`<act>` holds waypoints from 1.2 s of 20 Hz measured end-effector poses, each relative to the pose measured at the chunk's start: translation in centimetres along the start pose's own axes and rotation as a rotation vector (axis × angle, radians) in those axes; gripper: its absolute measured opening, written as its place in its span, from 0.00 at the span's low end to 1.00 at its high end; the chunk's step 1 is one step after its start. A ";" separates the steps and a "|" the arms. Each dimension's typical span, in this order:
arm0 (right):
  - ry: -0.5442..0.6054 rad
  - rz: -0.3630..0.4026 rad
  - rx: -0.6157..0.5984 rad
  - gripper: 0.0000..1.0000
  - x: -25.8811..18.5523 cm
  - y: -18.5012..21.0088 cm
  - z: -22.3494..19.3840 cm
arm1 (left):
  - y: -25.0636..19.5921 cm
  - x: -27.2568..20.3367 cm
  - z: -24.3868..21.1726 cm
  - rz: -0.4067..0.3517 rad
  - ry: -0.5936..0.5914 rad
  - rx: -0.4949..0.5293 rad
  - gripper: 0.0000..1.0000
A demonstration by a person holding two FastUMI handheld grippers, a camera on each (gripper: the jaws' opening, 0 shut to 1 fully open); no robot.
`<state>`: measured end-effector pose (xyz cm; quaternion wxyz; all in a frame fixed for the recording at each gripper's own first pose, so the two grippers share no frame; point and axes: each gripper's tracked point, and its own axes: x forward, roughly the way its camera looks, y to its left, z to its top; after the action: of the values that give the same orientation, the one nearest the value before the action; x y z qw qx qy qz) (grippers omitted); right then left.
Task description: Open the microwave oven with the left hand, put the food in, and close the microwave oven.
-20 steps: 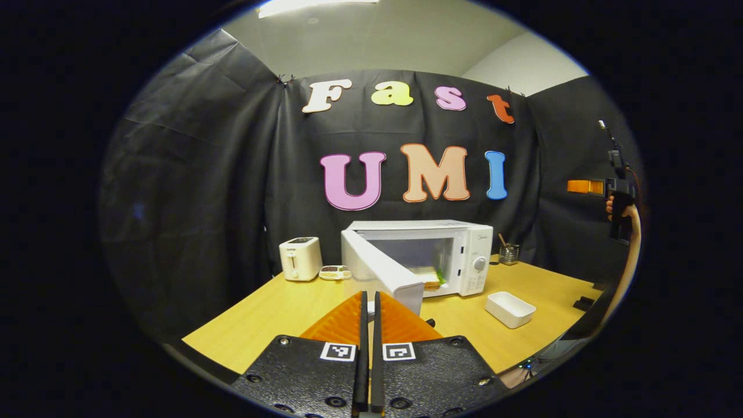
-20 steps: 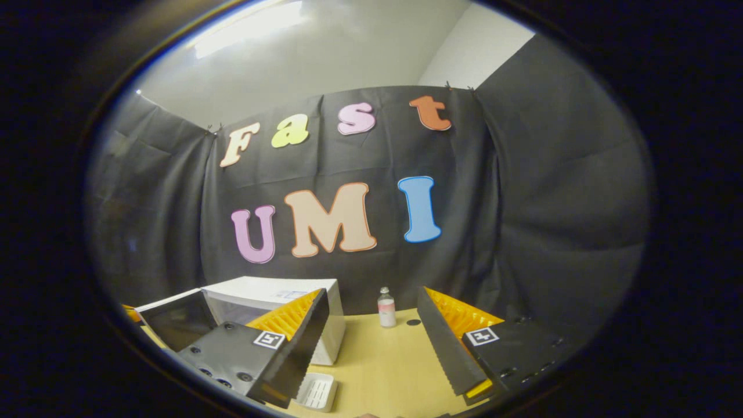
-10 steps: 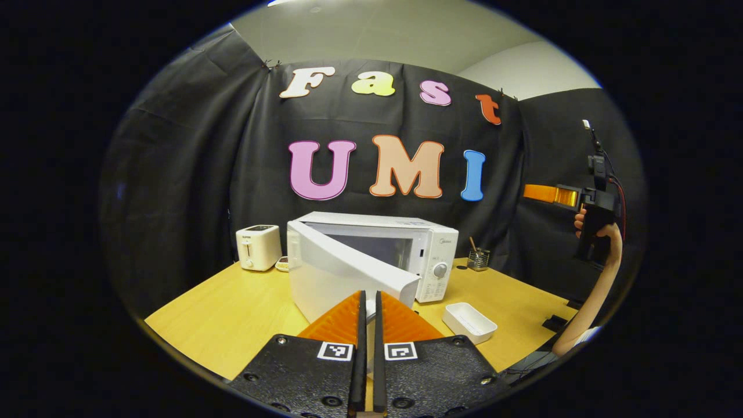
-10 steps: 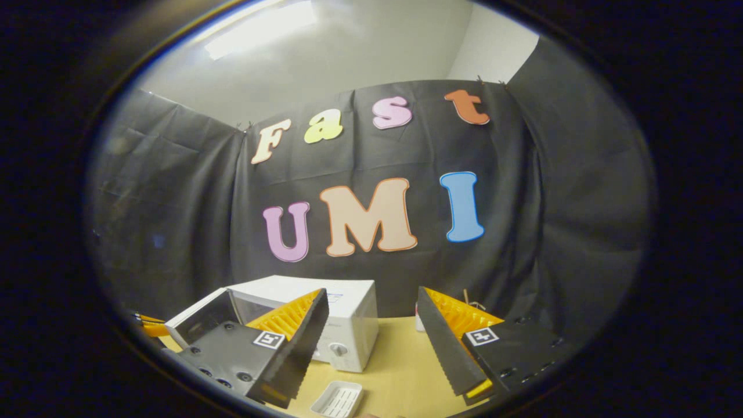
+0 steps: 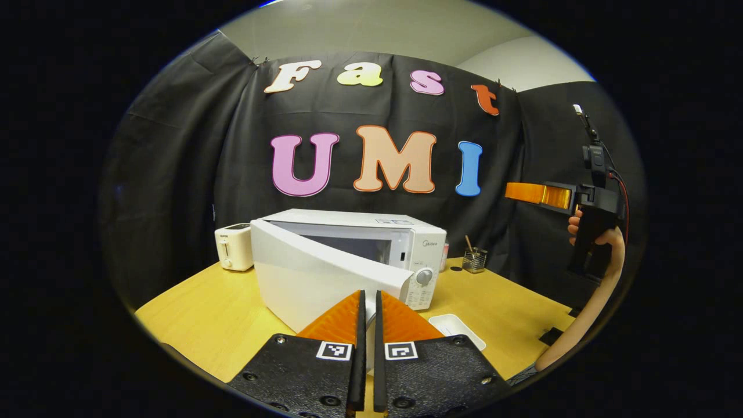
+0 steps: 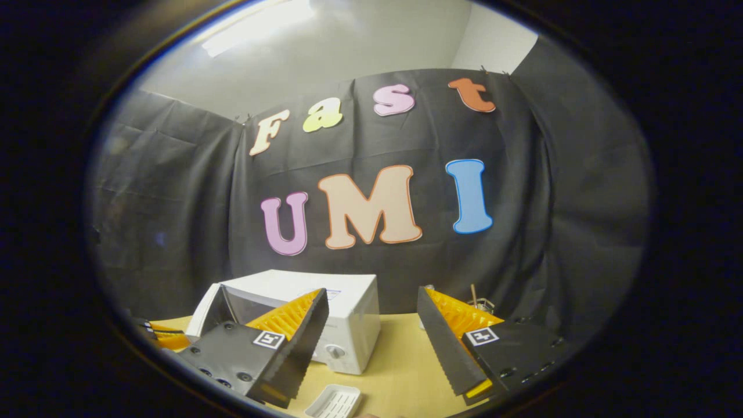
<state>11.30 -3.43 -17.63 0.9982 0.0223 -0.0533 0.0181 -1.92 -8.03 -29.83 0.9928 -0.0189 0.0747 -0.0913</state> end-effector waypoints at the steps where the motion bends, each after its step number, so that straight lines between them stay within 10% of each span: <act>1: 0.021 0.002 -0.009 0.96 0.1 -0.1 -0.6 | -0.4 0.7 0.0 -0.003 -0.002 -0.011 0.07; 24: -0.039 0.034 -0.007 0.92 2.4 -0.8 1.6 | -3.4 14.4 -2.1 0.031 0.037 -0.059 0.06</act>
<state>13.55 -4.22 -15.77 0.9965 0.0182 -0.0734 0.0346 11.16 -14.11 -33.78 0.9916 -0.0454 0.0960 -0.0737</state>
